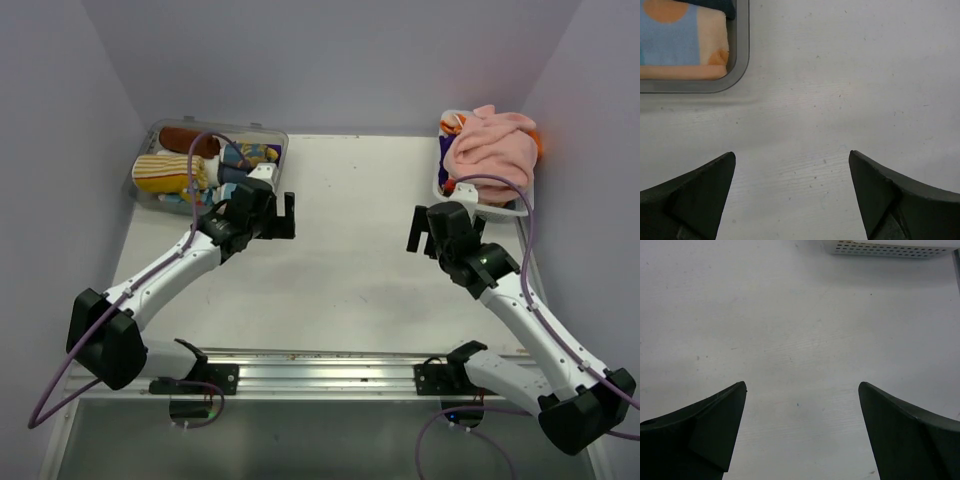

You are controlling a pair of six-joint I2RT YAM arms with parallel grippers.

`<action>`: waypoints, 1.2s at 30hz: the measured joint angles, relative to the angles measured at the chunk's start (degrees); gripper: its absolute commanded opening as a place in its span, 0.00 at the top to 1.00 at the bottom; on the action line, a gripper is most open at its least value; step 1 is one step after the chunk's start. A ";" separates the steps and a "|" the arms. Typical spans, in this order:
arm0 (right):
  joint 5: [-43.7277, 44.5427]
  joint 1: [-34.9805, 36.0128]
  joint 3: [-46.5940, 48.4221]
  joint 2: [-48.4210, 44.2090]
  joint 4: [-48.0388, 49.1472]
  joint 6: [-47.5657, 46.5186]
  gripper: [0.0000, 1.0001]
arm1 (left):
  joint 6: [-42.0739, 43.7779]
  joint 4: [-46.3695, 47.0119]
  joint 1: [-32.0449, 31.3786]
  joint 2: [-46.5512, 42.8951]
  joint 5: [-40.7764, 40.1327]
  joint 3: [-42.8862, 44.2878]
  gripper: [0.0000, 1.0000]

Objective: Roll the towels
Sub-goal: Grab a towel with the right arm

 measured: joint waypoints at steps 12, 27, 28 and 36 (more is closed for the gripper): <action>1.86 -0.70 0.11 4.07 -2.27 1.31 0.01 | 0.09 0.04 0.00 8.90 4.00 1.22 0.01; -19.76 -36.57 20.00 24.46 5.38 7.08 0.11 | 1.38 -2.03 0.74 18.58 7.43 10.62 0.01; -20.87 -37.22 20.87 26.45 5.97 7.89 0.11 | 1.44 -2.08 1.18 18.78 7.74 10.73 0.00; -26.84 -41.88 24.90 37.99 9.57 12.81 0.40 | 2.43 -3.61 5.46 21.20 10.73 10.73 0.01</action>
